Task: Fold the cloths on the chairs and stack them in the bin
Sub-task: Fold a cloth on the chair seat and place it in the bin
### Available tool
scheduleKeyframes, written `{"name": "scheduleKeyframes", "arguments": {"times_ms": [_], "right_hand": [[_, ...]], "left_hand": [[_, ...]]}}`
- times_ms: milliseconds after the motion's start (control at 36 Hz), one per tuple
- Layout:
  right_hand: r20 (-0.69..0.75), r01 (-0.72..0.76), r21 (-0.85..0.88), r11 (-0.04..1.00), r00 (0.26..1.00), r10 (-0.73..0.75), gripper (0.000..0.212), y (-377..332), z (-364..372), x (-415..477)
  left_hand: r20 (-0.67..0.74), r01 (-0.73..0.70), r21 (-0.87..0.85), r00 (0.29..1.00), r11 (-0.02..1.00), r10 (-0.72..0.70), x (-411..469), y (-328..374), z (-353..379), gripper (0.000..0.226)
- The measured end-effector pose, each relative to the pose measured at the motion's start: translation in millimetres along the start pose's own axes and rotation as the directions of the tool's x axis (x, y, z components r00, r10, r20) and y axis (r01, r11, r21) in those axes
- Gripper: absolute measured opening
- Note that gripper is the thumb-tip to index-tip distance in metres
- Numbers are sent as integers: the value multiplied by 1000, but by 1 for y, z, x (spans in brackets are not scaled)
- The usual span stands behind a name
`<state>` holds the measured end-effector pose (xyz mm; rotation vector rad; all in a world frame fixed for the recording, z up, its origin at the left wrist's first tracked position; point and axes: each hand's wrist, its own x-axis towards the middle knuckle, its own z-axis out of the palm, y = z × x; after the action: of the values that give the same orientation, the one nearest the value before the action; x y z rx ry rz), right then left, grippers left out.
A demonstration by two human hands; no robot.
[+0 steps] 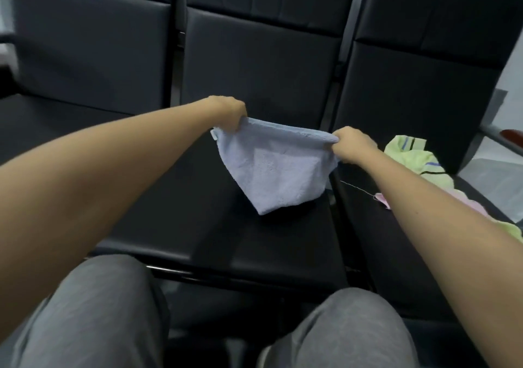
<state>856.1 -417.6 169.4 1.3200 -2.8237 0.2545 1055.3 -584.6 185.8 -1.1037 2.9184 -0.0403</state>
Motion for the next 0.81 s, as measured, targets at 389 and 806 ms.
{"name": "scheduleKeyframes", "arguments": {"times_ms": [389,806], "right_hand": [[-473,102,453,886,869,142,36,-5,-27,18],[720,55,339,939,627,-296,15,24,11,-10]], "left_hand": [[-728,-222,-479,641,850,-243,-1,-28,-26,25],[587,199,-477,797,856,142,-48,-71,23,9]]}}
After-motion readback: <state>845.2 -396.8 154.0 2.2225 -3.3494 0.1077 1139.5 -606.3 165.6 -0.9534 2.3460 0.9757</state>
